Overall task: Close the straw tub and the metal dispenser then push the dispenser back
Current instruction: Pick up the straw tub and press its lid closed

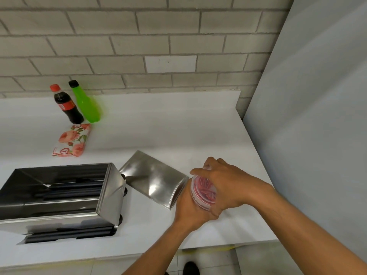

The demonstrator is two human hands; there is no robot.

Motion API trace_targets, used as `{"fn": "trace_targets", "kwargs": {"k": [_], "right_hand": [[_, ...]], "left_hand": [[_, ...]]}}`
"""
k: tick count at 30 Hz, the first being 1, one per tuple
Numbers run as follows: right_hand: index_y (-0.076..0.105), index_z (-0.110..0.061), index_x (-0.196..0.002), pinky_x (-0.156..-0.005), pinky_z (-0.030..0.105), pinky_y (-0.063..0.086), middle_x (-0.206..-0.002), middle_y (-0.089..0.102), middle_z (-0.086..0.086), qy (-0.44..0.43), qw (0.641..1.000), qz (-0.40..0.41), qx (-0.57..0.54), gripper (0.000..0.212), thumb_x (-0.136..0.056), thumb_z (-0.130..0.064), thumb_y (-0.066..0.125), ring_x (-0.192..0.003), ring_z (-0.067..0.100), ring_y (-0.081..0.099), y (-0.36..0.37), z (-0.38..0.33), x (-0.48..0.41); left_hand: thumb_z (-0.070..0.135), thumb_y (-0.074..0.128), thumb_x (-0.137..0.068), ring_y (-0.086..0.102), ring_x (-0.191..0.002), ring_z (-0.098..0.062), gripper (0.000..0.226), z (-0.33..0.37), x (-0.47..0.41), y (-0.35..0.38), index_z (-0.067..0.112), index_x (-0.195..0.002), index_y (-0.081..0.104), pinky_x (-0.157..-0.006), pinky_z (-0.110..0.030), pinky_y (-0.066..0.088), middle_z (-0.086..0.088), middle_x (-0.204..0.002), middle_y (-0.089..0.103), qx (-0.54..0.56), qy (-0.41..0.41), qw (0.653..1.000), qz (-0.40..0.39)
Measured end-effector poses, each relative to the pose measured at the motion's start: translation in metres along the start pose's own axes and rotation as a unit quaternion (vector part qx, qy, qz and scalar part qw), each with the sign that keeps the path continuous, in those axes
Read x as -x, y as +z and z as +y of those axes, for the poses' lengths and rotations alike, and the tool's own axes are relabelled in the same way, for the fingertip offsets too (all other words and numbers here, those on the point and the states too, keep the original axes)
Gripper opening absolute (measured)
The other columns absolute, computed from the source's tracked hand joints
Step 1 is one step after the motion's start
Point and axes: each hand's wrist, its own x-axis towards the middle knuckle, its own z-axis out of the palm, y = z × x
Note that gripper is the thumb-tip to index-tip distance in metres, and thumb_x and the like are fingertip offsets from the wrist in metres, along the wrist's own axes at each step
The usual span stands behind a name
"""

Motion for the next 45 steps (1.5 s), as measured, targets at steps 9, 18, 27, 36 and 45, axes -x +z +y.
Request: {"fn": "trace_targets", "kwargs": {"k": [9,18,27,36,45], "right_hand": [[0.031,-0.048,-0.159,-0.104,0.037,0.053,-0.15,0.032,-0.006,-0.036,0.999,-0.032,-0.005,0.121,-0.062,-0.033,0.101,-0.138,0.02,0.034,-0.006,0.005,-0.007],[0.036,-0.039,-0.156,-0.092,0.039,0.06,-0.14,0.044,-0.001,0.035,0.999,0.031,0.022,0.113,-0.059,-0.057,0.09,-0.126,0.025,0.053,-0.004,-0.007,0.003],[0.007,-0.042,-0.167,-0.116,0.042,0.046,-0.168,0.02,0.002,0.038,0.999,-0.028,0.004,0.145,-0.055,-0.057,0.099,-0.154,0.026,0.027,-0.01,-0.001,0.009],[0.043,-0.026,-0.15,-0.082,0.034,0.055,-0.127,0.054,0.003,0.085,0.991,0.09,0.056,0.113,-0.057,-0.081,0.078,-0.11,0.025,0.061,0.001,-0.008,0.011],[0.017,-0.043,-0.165,-0.11,0.037,0.048,-0.16,0.033,-0.003,0.046,0.999,-0.001,-0.011,0.137,-0.056,-0.058,0.097,-0.146,0.021,0.035,-0.007,0.002,0.013]], "left_hand": [[-0.004,0.102,-0.048,0.072,-0.103,-0.001,0.087,-0.011,-0.001,-0.003,0.019,-0.123,0.065,-0.079,-0.015,0.057,0.025,-0.108,0.073,-0.046,0.002,0.999,0.008],[0.005,0.104,-0.049,0.071,-0.103,0.0,0.087,-0.01,0.001,-0.003,0.032,-0.121,0.062,-0.08,-0.019,0.062,0.025,-0.106,0.072,-0.06,0.002,0.998,0.013],[0.012,0.103,-0.057,0.067,-0.118,0.0,0.089,0.003,0.003,-0.002,0.039,-0.129,0.059,-0.096,-0.024,0.058,0.03,-0.122,0.07,-0.046,0.038,0.998,0.012],[0.008,0.104,-0.048,0.073,-0.102,-0.008,0.086,-0.012,0.004,-0.002,0.034,-0.119,0.063,-0.08,-0.025,0.063,0.019,-0.108,0.074,-0.057,0.025,0.997,0.038],[0.019,0.105,-0.057,0.069,-0.114,-0.002,0.084,0.005,0.005,0.001,0.044,-0.124,0.06,-0.093,-0.024,0.06,0.029,-0.12,0.07,-0.053,0.048,0.997,0.037]]}}
